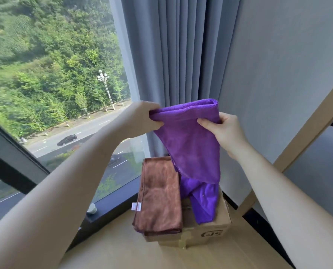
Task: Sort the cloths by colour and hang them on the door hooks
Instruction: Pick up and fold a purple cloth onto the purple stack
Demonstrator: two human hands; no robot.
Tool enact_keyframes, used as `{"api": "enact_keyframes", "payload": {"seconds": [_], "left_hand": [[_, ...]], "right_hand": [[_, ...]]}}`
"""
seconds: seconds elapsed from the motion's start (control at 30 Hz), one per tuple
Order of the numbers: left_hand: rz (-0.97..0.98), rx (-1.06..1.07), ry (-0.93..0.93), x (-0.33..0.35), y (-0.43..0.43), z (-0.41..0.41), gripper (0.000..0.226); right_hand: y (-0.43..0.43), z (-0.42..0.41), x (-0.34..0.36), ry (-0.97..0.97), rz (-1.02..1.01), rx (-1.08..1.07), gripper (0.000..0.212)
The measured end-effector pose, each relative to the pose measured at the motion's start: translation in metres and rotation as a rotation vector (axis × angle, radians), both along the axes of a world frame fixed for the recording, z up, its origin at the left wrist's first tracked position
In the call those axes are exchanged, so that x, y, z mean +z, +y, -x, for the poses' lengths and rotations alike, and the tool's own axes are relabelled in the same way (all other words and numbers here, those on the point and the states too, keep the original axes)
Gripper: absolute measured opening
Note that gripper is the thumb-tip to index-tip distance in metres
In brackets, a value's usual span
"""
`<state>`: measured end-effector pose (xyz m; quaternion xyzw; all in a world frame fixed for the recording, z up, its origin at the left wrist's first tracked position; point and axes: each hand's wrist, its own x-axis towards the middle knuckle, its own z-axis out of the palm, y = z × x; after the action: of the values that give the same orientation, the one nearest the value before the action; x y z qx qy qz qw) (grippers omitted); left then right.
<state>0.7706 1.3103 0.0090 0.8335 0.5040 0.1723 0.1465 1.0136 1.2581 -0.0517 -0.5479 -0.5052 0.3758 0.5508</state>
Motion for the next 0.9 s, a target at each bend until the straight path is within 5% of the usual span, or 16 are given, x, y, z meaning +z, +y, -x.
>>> {"api": "enact_keyframes", "payload": {"seconds": [0.13, 0.23, 0.5, 0.9], "left_hand": [[0.138, 0.132, -0.708, -0.034, -0.029, 0.008, 0.01], [0.183, 0.157, -0.946, -0.051, -0.056, 0.01, 0.02], [0.195, 0.246, -1.073, -0.069, -0.102, 0.031, 0.019], [0.409, 0.327, -0.958, -0.119, -0.081, 0.064, 0.018]], "right_hand": [[-0.009, 0.008, -0.013, 0.065, 0.013, -0.043, 0.005], [-0.021, 0.02, -0.018, 0.086, 0.025, -0.023, 0.006], [-0.061, 0.049, -0.026, 0.142, 0.101, 0.051, 0.013], [-0.048, 0.074, -0.083, 0.153, 0.303, 0.092, 0.003]]}}
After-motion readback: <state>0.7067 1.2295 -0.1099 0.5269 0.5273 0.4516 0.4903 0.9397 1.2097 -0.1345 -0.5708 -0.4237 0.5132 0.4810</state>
